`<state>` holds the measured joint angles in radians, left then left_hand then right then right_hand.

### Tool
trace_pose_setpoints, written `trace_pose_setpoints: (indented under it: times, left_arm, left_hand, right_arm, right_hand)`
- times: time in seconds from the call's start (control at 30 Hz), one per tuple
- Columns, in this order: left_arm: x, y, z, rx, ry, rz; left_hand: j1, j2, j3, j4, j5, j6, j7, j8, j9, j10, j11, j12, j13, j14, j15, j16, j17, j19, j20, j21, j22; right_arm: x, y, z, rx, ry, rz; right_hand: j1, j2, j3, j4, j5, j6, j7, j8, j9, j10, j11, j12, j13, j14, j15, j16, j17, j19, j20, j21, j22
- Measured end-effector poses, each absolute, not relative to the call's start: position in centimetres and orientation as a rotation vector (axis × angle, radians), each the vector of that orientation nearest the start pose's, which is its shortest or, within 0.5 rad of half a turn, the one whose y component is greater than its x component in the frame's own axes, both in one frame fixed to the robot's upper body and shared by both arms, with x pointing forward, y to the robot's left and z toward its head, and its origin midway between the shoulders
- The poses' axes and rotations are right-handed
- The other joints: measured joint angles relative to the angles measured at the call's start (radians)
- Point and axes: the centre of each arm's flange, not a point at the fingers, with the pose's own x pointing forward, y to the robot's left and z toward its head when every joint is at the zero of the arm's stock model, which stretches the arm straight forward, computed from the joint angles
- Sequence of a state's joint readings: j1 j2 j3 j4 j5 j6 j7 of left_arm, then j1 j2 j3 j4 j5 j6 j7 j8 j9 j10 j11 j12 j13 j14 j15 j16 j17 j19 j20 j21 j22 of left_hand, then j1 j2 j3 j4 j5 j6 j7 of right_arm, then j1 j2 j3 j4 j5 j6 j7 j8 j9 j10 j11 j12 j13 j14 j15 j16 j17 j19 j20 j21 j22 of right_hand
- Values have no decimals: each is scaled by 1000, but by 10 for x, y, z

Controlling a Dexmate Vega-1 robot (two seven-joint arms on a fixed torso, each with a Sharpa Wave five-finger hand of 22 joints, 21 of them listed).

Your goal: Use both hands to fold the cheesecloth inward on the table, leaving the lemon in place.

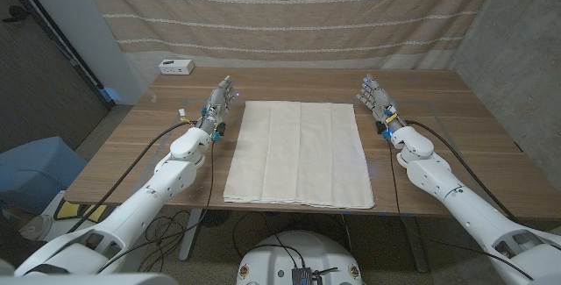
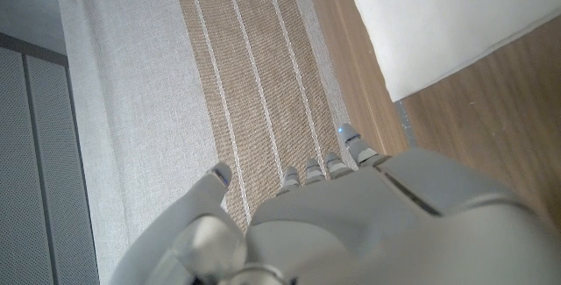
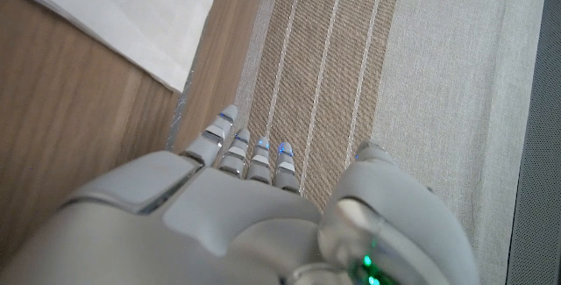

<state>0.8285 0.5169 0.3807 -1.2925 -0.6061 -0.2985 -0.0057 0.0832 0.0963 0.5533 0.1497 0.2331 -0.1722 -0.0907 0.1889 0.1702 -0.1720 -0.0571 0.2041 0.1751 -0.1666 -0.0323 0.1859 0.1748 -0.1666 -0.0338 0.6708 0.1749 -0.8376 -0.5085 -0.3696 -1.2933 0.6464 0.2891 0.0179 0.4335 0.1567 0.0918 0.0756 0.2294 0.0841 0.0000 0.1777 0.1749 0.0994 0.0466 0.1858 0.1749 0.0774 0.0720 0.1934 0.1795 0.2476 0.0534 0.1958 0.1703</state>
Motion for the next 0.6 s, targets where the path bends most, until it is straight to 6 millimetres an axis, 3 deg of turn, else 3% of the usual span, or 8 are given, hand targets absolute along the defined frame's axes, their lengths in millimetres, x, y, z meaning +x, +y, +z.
trace_pose_setpoints:
  times: [0.17,0.43,0.6]
  left_arm:
    - [651,293,-18,104,-619,-129]
    - [647,290,-10,337,-644,-53]
    - [644,287,-5,470,-664,-14]
  left_hand:
    - [0,0,4,-4,0,1,-1,6,0,0,0,8,0,0,0,0,-2,-2,2,0,0]
    - [16,16,16,-32,-5,106,4,15,0,66,6,16,0,-5,6,11,-3,-5,13,0,0]
    - [33,19,24,-51,-14,179,18,15,0,126,9,23,0,70,18,21,-3,-5,22,0,0]
  right_arm:
    - [655,-294,-28,17,-581,171]
    - [653,-294,-24,-99,-553,108]
    - [652,-293,-23,-173,-532,68]
  right_hand:
    - [15,5,14,-14,0,14,-7,7,0,14,4,0,0,8,9,8,0,12,5,5,0]
    - [62,17,45,-45,-8,45,-20,15,0,35,0,7,0,17,1,8,-2,19,-2,5,0]
    - [94,19,71,-71,-16,66,-27,16,0,42,-7,7,0,34,-2,8,-3,28,0,5,0]
